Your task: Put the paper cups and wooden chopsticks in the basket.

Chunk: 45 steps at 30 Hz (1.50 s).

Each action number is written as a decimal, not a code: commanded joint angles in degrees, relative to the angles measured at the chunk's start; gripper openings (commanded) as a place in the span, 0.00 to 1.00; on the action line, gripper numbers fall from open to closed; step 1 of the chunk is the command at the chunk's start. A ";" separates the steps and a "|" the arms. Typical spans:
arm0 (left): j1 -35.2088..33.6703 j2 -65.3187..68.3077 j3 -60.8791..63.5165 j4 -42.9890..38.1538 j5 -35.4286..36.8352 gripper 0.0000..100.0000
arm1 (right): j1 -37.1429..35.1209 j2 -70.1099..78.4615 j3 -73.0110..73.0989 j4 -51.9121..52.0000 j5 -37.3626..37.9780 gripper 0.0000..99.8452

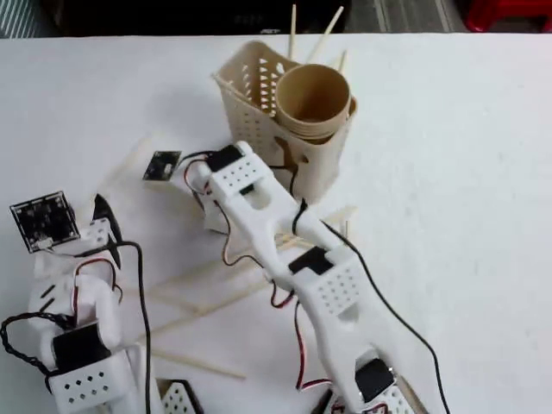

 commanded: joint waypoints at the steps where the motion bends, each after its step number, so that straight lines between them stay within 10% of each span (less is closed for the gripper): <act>1: -0.22 -0.84 -1.14 0.09 0.44 0.16 | -1.36 4.35 -5.54 4.18 -0.26 0.13; 21: -0.22 -0.84 -1.14 0.09 0.44 0.16 | -4.18 -7.69 -15.65 19.47 -1.32 0.02; 45: -0.22 -0.84 -0.88 0.00 0.44 0.16 | -4.09 -19.21 -49.41 11.82 -38.59 0.02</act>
